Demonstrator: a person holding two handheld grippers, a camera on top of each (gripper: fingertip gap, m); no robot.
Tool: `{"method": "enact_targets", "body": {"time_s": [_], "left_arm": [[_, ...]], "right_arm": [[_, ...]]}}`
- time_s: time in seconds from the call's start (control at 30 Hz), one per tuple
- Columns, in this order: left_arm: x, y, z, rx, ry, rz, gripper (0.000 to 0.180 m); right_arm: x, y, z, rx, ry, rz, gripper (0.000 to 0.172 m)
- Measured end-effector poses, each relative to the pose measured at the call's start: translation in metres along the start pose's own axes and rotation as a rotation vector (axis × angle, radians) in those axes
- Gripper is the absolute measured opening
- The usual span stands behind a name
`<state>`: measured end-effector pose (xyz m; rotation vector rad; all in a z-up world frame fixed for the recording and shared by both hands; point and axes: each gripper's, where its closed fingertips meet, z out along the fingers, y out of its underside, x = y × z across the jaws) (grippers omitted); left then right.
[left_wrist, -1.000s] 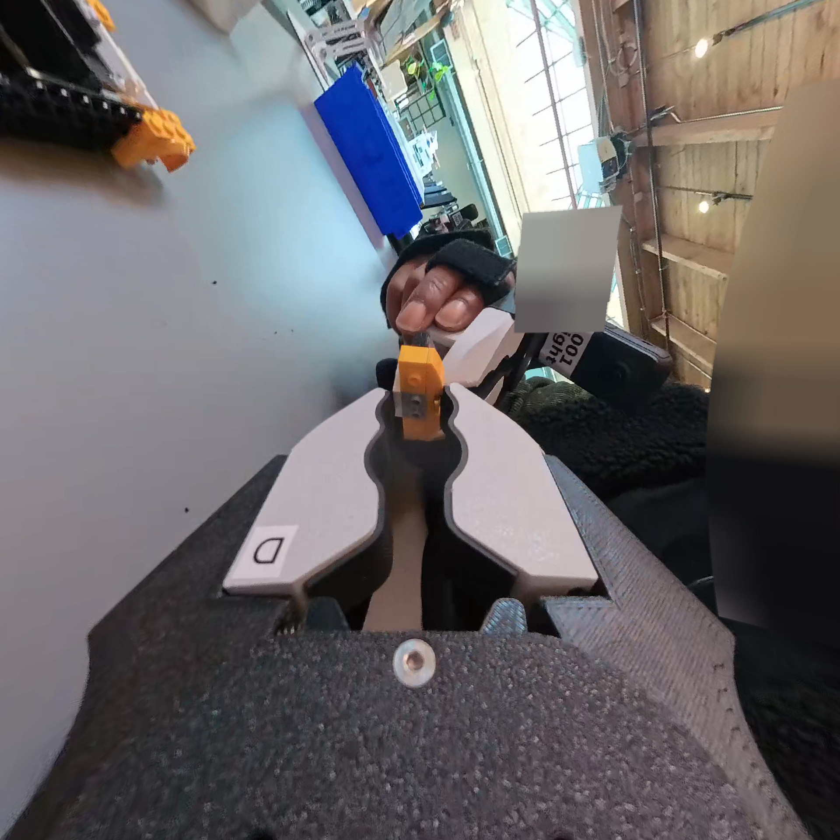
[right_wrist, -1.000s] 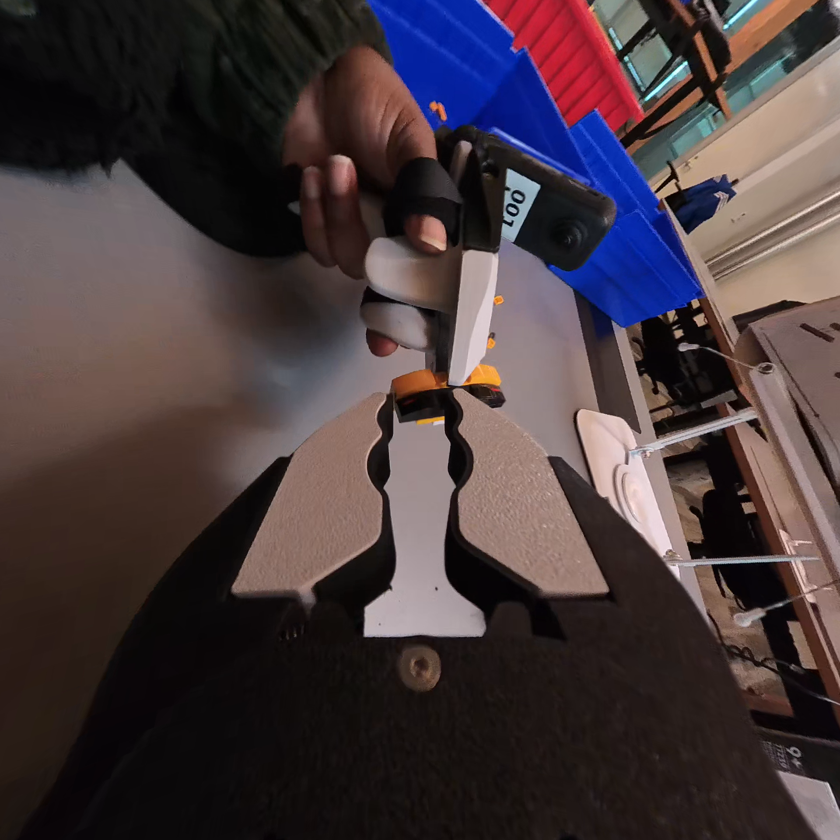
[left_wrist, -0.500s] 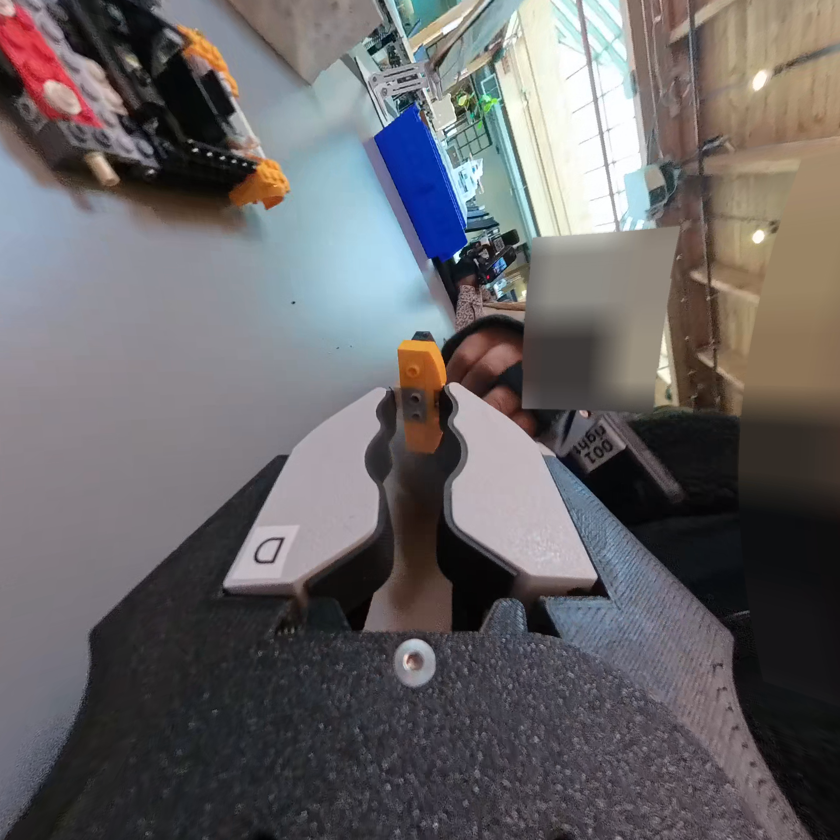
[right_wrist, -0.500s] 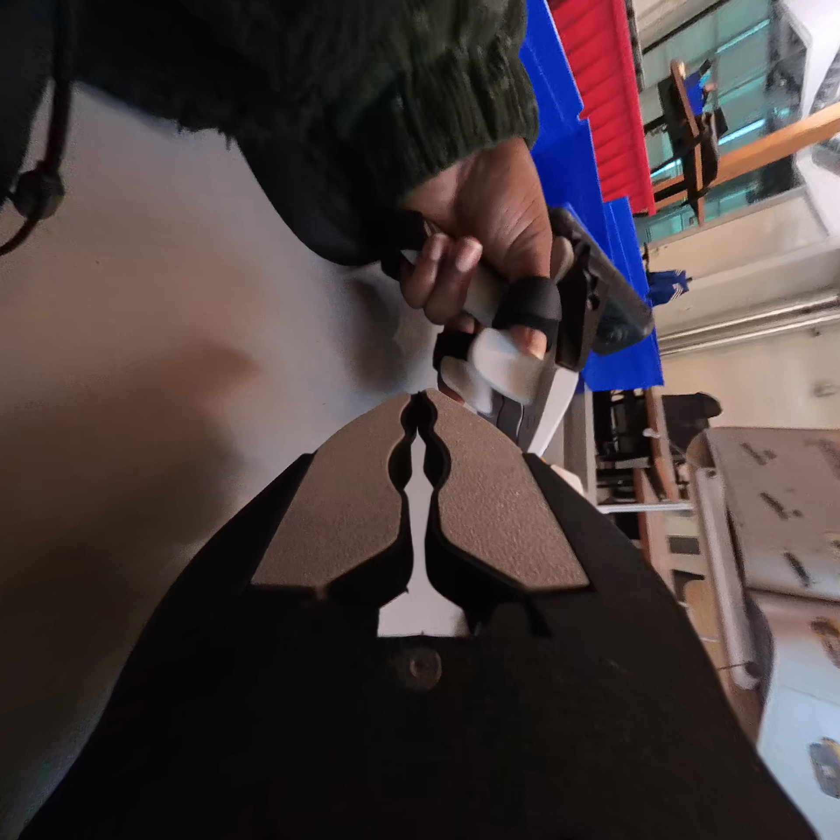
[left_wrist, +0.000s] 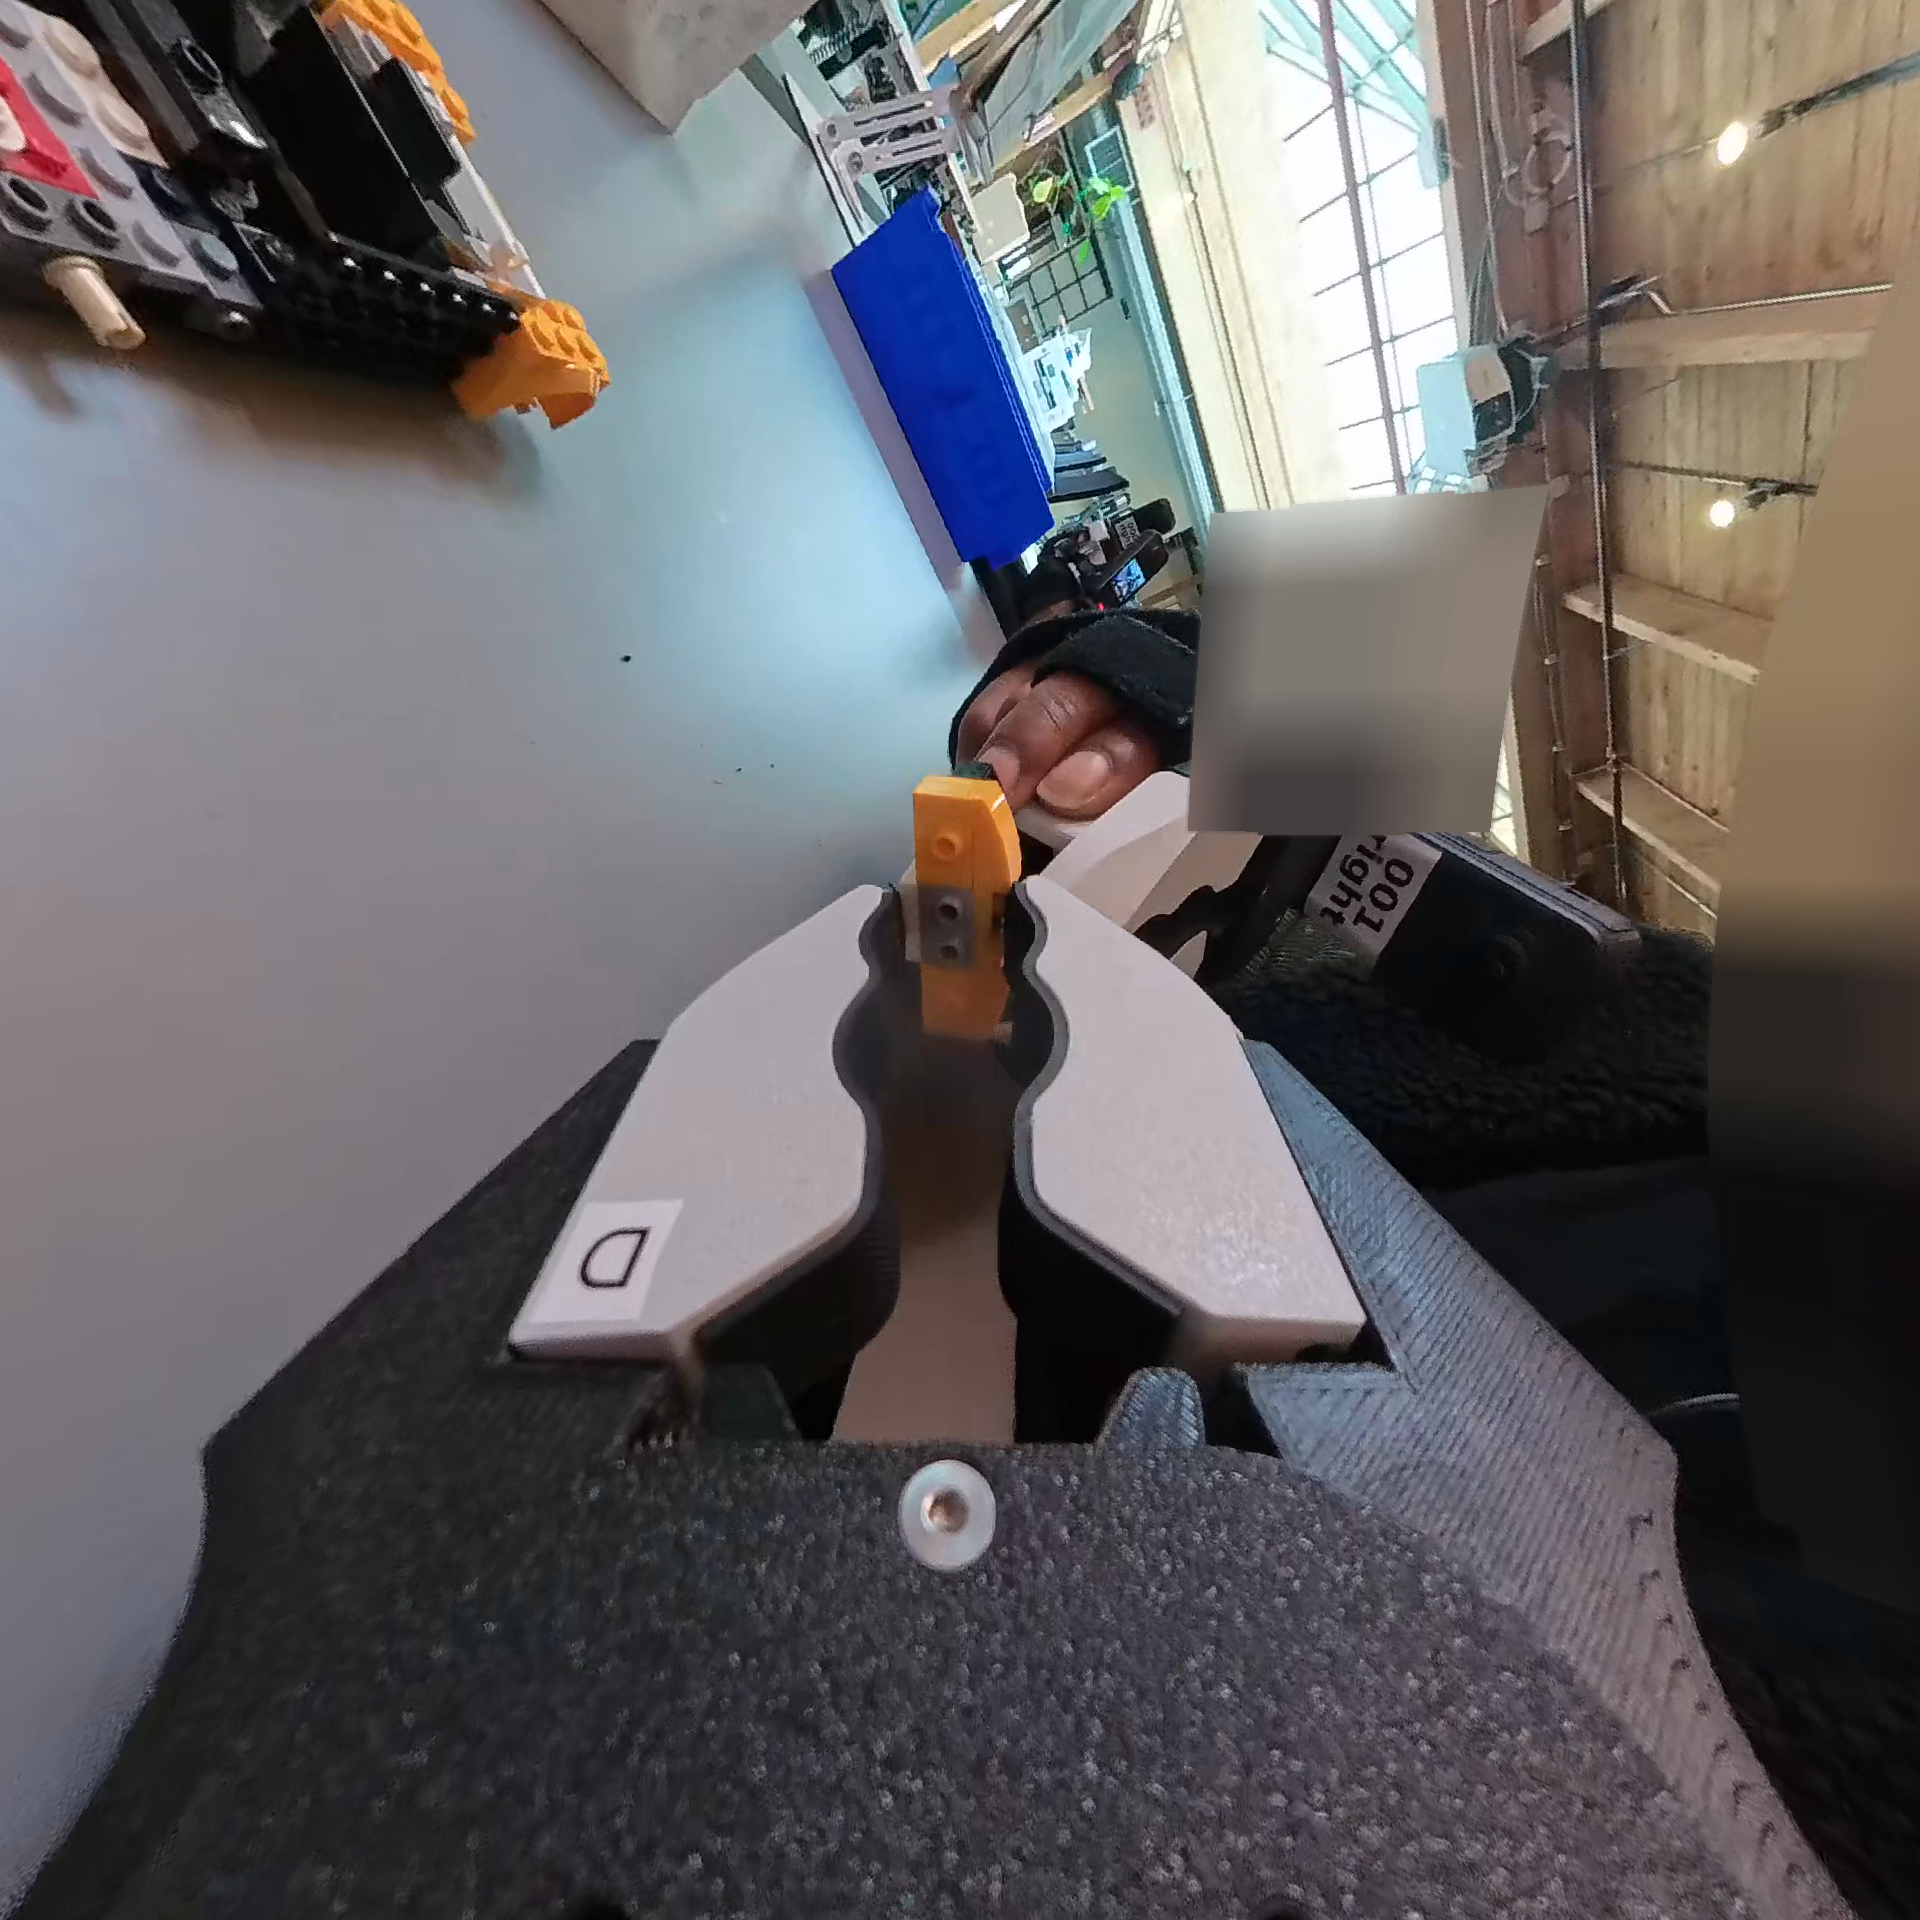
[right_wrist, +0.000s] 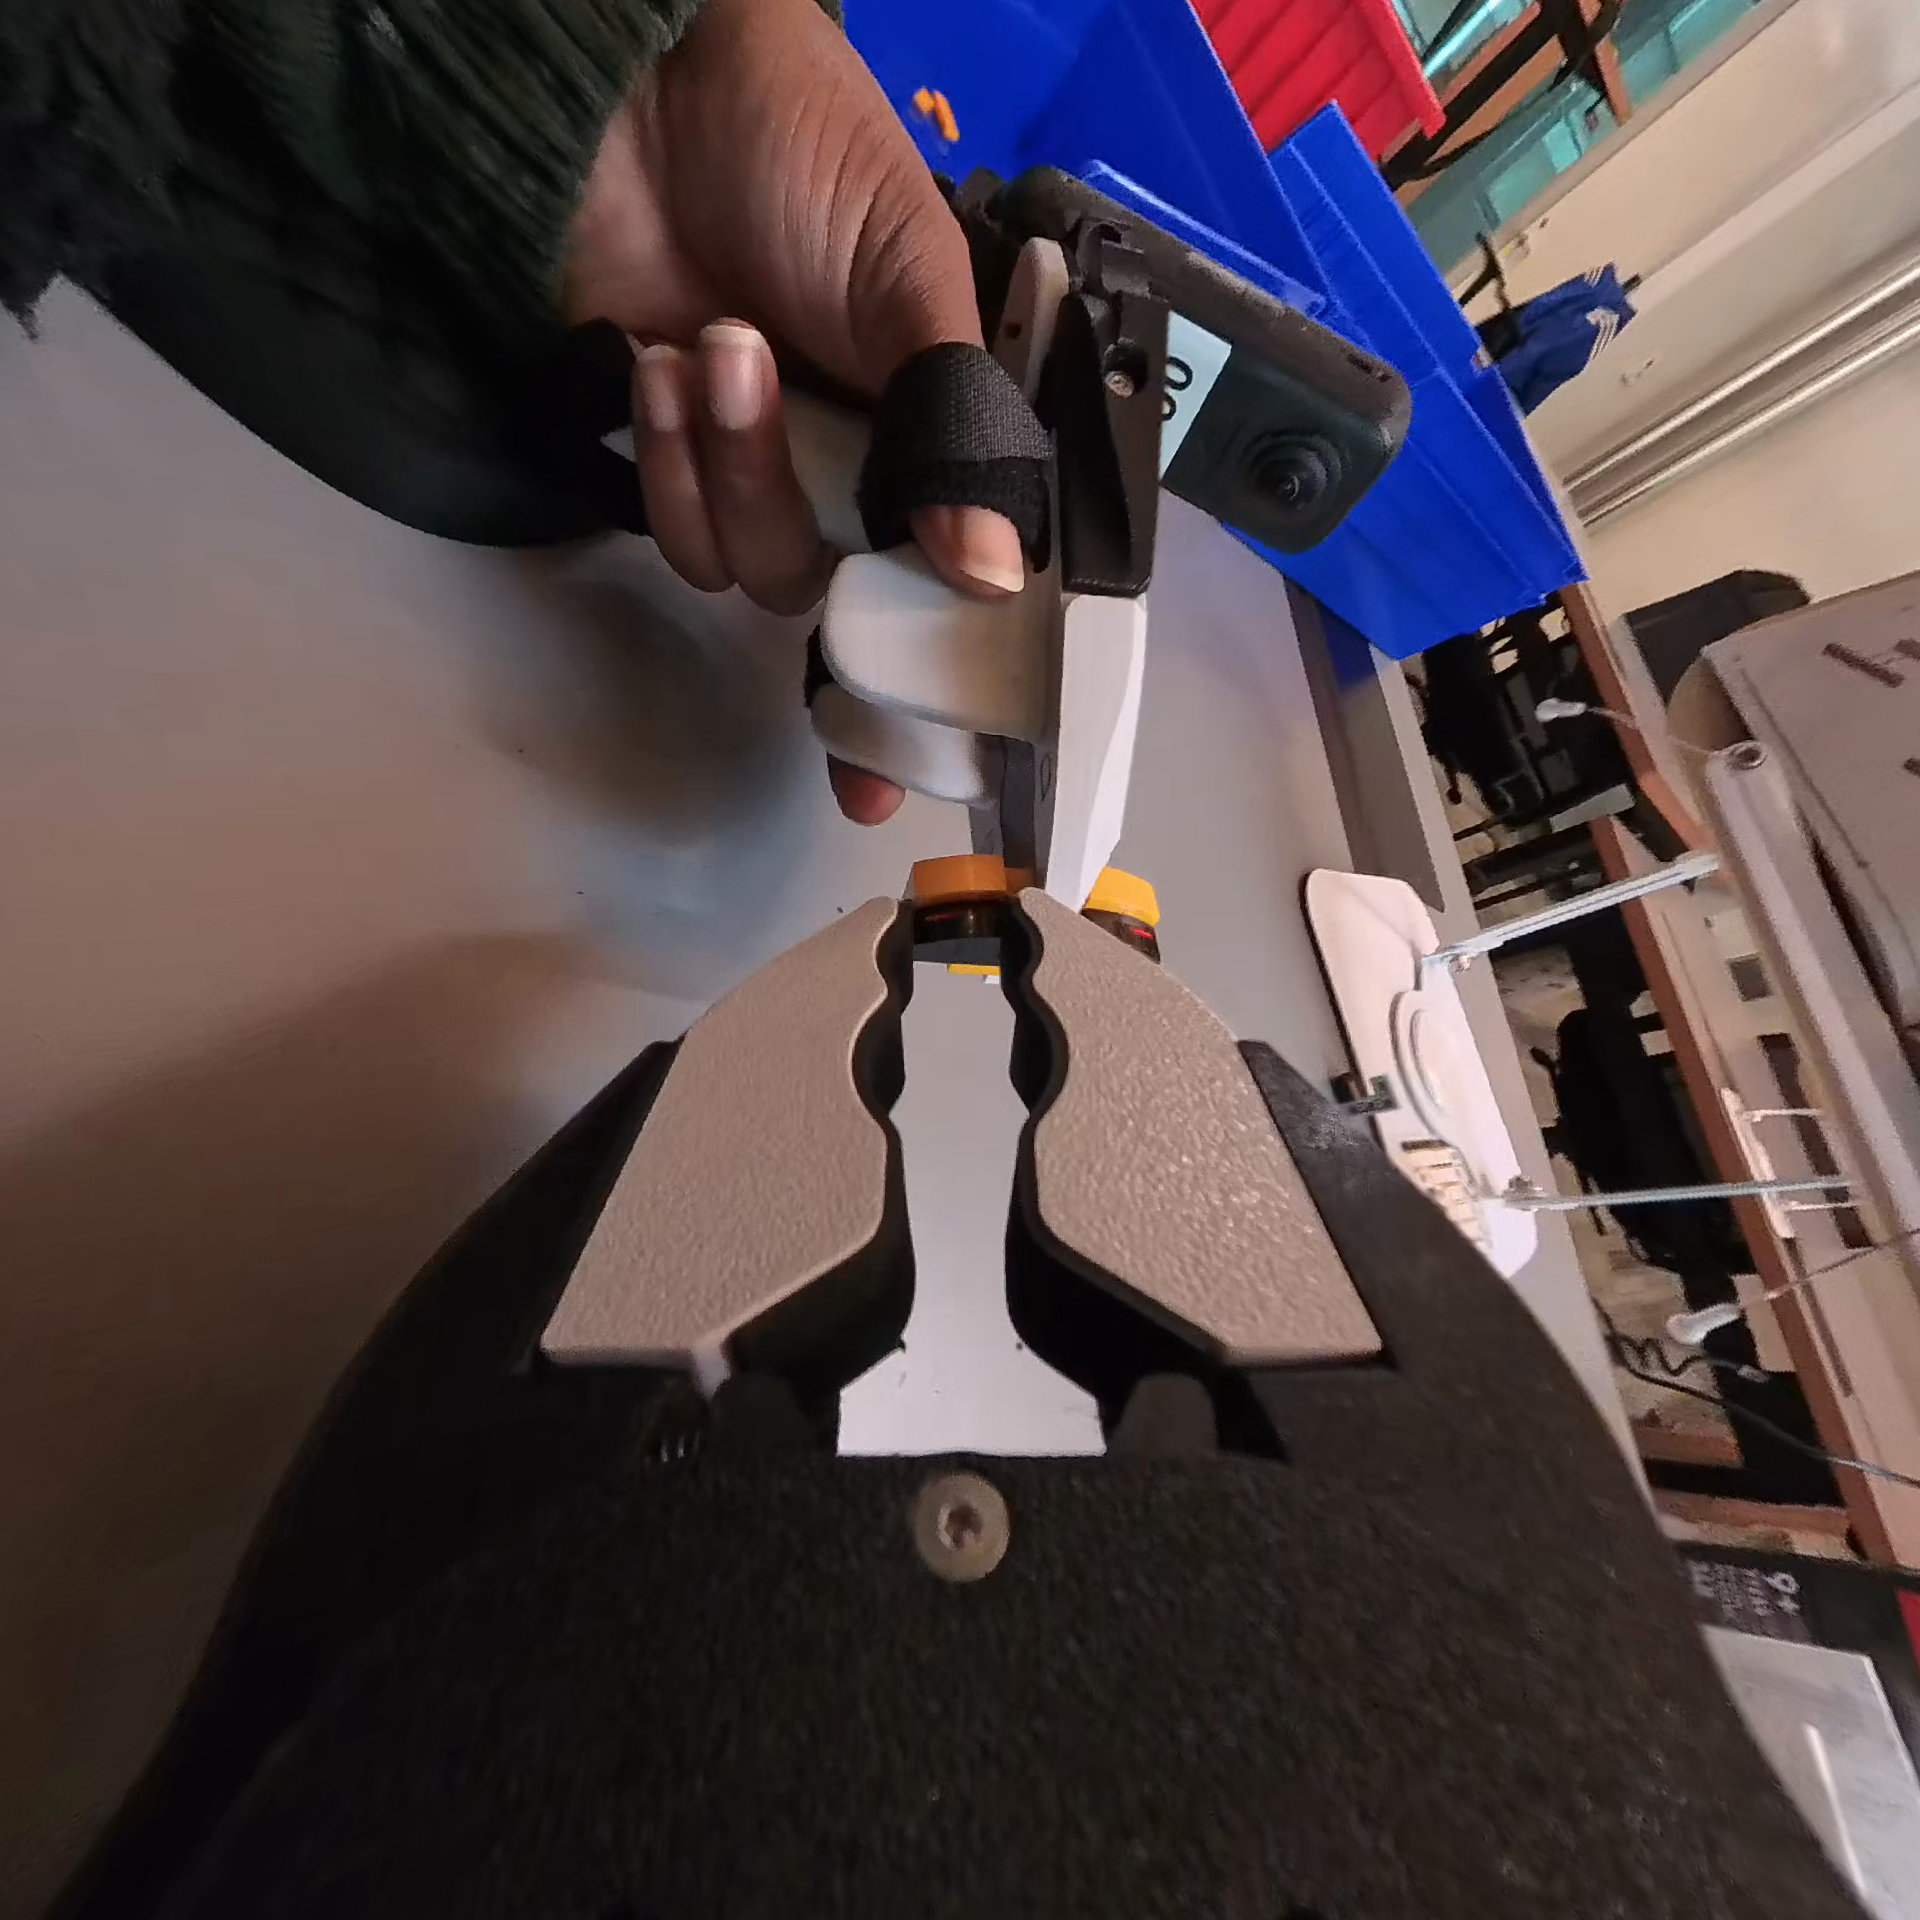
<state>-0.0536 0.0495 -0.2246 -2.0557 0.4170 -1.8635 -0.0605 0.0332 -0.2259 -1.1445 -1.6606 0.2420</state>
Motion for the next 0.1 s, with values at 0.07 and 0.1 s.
{"method": "enact_targets", "body": {"time_s": [0.07,0.1], "left_arm": [[-0.0016,0.0016,0.0007,-0.006,-0.001,-0.017,0.018],[-0.0008,0.0029,0.0019,-0.009,0.011,-0.028,0.018]], "right_arm": [[-0.0022,0.0009,0.0012,-0.021,-0.021,0.024,0.015],[-0.0034,-0.0005,0.0011,-0.019,-0.027,0.028,0.014]]}}
